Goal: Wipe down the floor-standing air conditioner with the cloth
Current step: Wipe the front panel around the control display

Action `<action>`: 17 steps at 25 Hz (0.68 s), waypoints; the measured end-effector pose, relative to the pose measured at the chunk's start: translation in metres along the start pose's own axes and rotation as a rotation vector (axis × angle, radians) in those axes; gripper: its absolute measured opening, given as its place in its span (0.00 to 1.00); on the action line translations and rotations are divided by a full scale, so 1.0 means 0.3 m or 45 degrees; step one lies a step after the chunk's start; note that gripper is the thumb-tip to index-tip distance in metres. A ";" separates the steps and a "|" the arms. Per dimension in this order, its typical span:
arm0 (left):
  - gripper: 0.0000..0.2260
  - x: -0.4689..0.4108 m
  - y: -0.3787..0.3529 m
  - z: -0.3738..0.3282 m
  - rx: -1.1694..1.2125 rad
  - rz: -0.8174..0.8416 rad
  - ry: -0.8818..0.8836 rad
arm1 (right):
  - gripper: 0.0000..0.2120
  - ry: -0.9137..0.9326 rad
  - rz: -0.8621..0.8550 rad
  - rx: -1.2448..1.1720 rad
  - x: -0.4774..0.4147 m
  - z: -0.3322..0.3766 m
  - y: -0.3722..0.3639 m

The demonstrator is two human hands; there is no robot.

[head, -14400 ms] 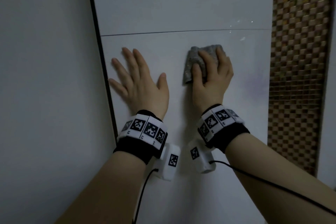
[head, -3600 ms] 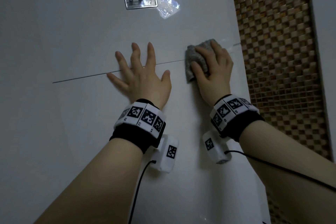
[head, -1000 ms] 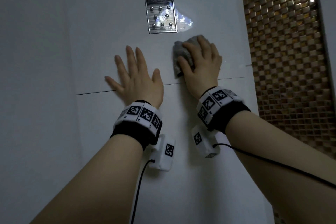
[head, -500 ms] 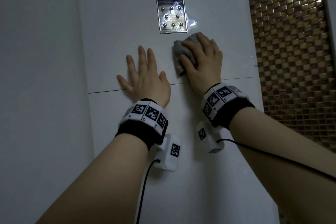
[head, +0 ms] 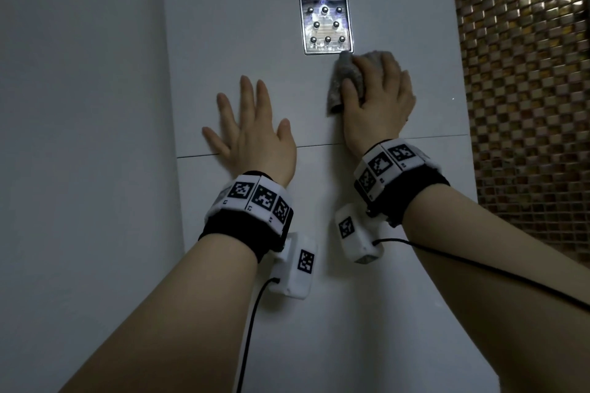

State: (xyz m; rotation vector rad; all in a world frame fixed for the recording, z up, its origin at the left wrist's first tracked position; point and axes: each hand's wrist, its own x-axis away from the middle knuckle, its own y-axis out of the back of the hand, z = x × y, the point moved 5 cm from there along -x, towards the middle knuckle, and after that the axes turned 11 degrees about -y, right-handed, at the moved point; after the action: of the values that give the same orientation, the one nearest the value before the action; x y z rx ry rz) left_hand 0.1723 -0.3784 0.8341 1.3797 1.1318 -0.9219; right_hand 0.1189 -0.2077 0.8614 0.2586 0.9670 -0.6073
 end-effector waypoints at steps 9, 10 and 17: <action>0.27 -0.012 0.058 0.057 0.117 -0.080 0.041 | 0.19 0.106 0.052 0.016 0.021 0.036 -0.022; 0.27 -0.015 0.070 0.089 0.137 -0.107 0.103 | 0.19 0.027 0.040 0.016 0.028 0.049 -0.032; 0.28 -0.004 0.080 0.165 0.152 -0.080 0.117 | 0.19 0.260 0.148 0.036 0.079 0.142 -0.078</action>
State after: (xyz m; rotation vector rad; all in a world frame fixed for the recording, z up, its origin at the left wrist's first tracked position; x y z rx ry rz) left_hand 0.1982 -0.4270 0.8351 1.5033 1.2113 -0.9930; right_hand 0.1446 -0.2551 0.8667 0.4051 1.1316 -0.4952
